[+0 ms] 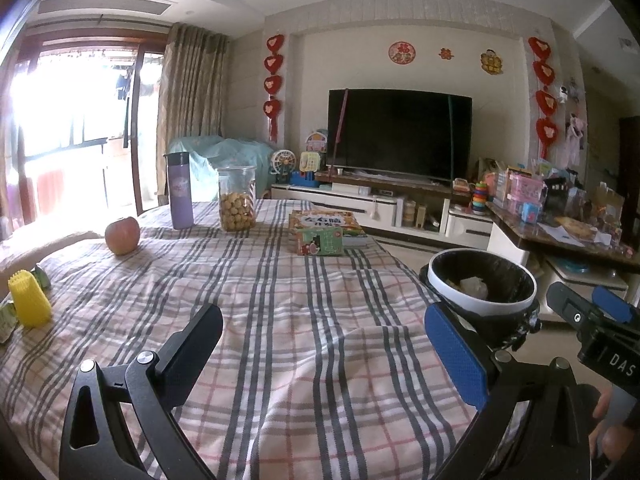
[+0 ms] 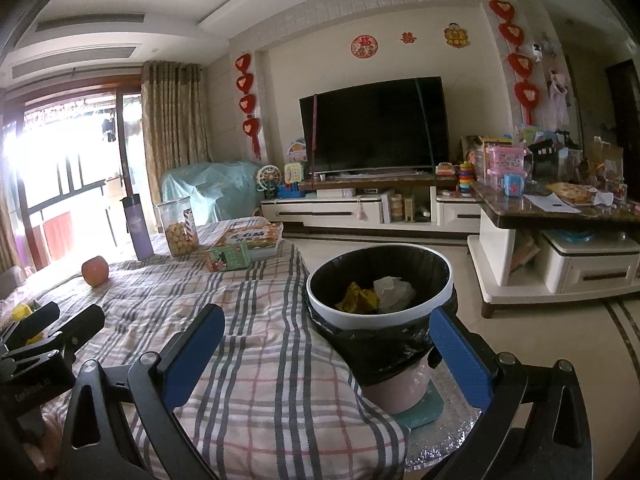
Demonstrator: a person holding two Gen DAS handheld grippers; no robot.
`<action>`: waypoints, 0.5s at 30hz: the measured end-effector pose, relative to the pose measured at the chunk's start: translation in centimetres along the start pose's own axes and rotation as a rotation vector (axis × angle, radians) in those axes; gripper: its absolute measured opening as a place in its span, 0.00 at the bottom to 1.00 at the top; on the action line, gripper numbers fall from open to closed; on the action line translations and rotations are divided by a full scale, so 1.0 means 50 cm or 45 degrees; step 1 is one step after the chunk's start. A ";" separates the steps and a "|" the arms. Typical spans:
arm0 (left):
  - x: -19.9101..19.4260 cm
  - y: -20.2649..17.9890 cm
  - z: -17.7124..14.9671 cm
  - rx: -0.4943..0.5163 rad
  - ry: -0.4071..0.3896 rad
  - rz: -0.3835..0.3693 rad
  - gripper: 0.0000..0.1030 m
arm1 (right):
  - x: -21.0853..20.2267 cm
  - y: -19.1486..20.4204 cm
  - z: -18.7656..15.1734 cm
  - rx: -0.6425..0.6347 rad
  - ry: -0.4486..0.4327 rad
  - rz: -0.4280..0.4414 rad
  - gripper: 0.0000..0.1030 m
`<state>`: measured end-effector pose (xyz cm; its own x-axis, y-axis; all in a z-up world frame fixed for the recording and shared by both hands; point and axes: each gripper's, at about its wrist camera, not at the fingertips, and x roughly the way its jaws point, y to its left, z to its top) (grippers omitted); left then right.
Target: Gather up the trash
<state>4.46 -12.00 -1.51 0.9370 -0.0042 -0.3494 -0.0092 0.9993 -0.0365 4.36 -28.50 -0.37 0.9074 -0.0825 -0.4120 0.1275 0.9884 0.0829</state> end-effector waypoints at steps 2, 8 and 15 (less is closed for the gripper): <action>-0.001 0.000 -0.001 -0.001 0.001 0.000 0.99 | -0.001 0.000 0.000 0.000 0.000 0.001 1.00; 0.002 -0.001 -0.001 0.004 0.002 0.002 0.99 | -0.002 0.001 0.002 0.003 -0.002 0.006 1.00; 0.007 0.003 0.001 0.012 0.002 -0.006 0.99 | -0.001 0.002 0.003 0.005 0.001 0.016 1.00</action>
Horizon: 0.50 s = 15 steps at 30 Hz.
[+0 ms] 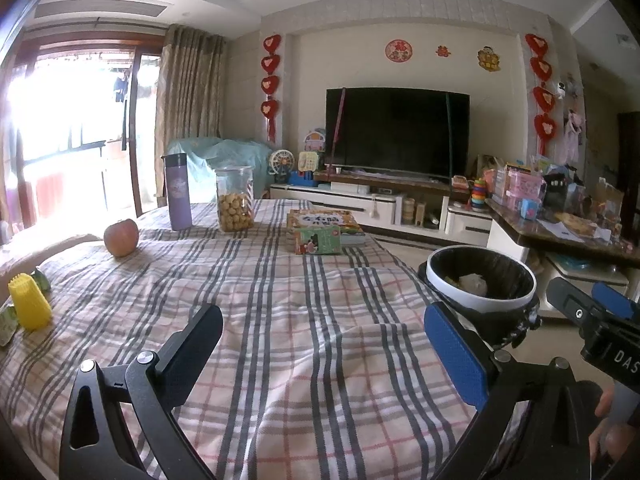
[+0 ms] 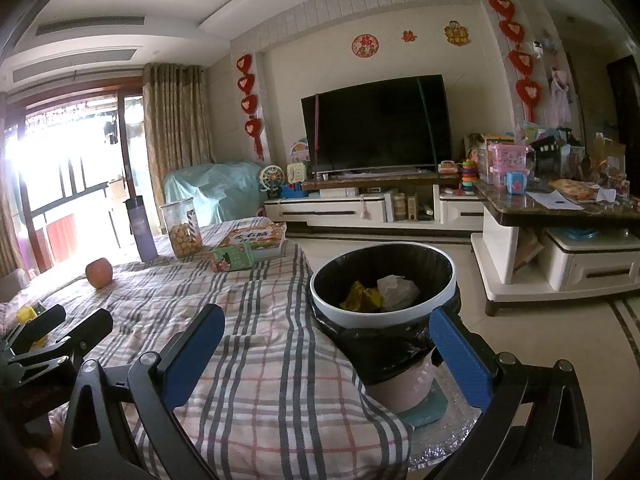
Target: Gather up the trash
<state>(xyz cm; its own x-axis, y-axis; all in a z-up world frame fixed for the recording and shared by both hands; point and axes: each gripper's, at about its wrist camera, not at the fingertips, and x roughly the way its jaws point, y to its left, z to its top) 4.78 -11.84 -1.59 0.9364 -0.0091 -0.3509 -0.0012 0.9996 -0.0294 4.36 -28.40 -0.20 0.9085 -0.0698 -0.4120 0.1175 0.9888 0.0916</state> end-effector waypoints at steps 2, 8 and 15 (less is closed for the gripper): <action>0.000 0.000 -0.002 0.004 -0.003 -0.003 0.99 | -0.001 0.002 0.000 -0.003 -0.002 0.001 1.00; 0.002 0.000 -0.004 0.013 -0.002 -0.008 0.99 | -0.001 0.003 0.000 -0.003 0.001 0.007 1.00; 0.005 0.001 -0.003 0.016 0.001 -0.015 0.99 | -0.001 0.005 0.001 -0.001 0.000 0.009 1.00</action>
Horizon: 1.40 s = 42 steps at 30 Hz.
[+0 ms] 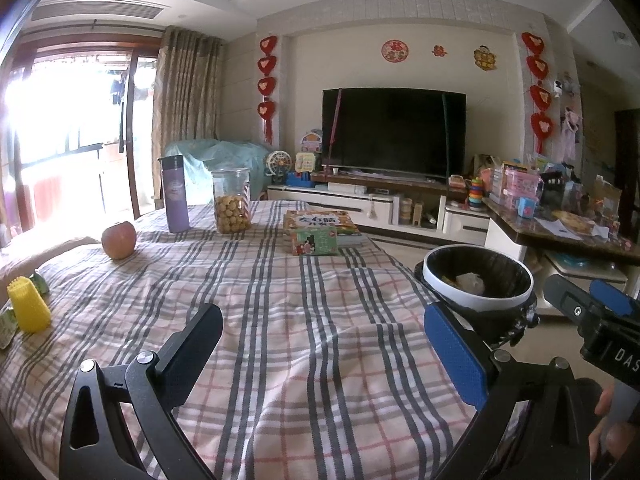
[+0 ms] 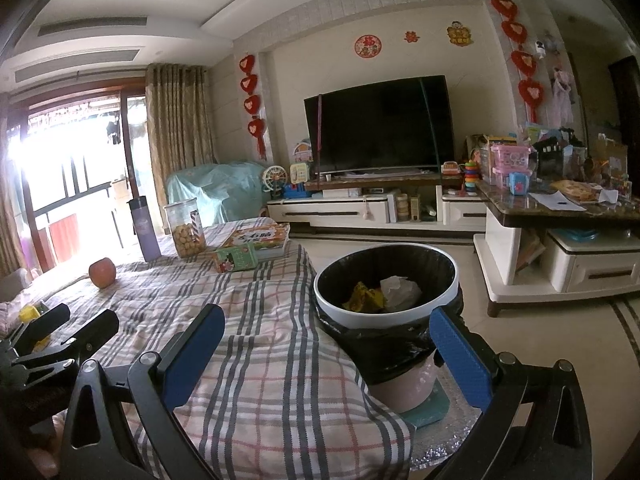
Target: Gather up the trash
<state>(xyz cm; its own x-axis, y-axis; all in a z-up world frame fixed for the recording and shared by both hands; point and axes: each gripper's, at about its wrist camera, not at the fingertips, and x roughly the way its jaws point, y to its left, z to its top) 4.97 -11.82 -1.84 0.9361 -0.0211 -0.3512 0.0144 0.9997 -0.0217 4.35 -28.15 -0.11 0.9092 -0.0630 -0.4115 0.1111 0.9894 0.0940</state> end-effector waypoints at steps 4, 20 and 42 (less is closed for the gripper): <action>0.001 -0.003 -0.001 0.011 -0.001 -0.004 0.99 | 0.000 -0.001 0.000 -0.001 -0.001 0.000 1.00; 0.004 -0.004 -0.003 0.019 0.004 -0.013 0.99 | -0.001 0.002 0.000 0.001 0.000 0.003 1.00; 0.010 -0.008 -0.009 0.033 0.010 -0.021 0.99 | -0.001 0.002 0.000 0.005 -0.001 0.008 1.00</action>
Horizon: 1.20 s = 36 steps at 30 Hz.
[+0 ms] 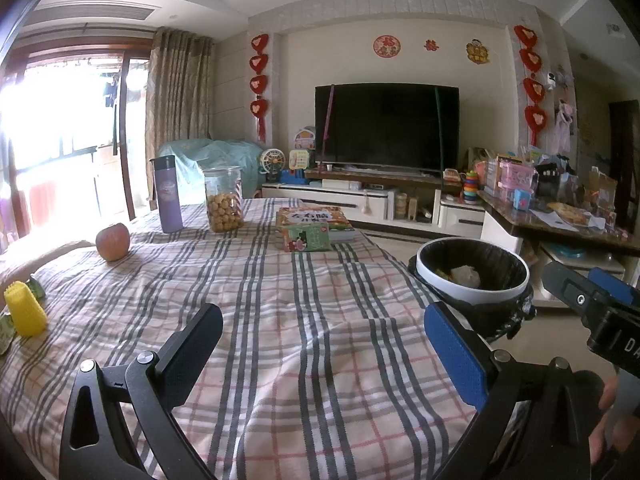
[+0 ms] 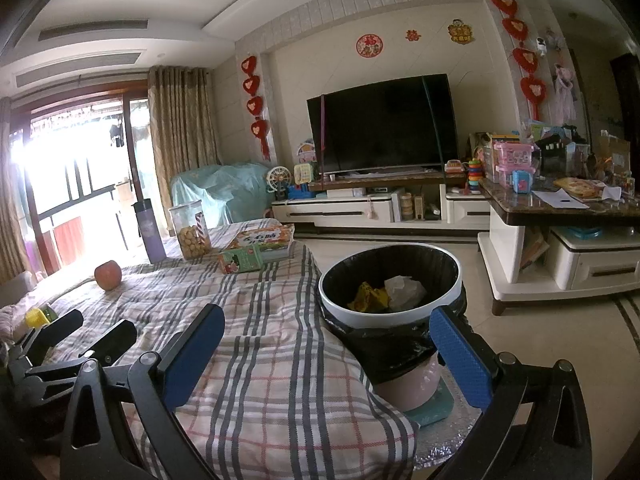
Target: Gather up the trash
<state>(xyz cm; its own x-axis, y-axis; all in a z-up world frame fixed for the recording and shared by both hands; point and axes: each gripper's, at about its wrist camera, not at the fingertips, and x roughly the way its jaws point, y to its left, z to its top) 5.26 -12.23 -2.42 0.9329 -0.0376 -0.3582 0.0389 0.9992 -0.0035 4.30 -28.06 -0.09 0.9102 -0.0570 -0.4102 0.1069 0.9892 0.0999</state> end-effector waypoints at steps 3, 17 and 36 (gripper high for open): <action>0.004 -0.002 0.000 0.005 0.003 -0.002 0.99 | 0.000 0.002 0.000 0.003 0.000 0.000 1.00; 0.008 -0.001 0.001 0.010 0.010 -0.006 0.99 | 0.001 0.013 -0.004 0.007 0.010 0.006 1.00; 0.024 0.006 0.008 0.014 0.029 -0.025 0.99 | 0.013 0.030 -0.009 0.019 0.028 0.014 1.00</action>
<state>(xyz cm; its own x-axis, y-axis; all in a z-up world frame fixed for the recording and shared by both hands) 6.54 -11.97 -2.47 0.9235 -0.0566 -0.3795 0.0612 0.9981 -0.0001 4.85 -26.57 -0.59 0.9025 -0.0429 -0.4286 0.1031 0.9876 0.1181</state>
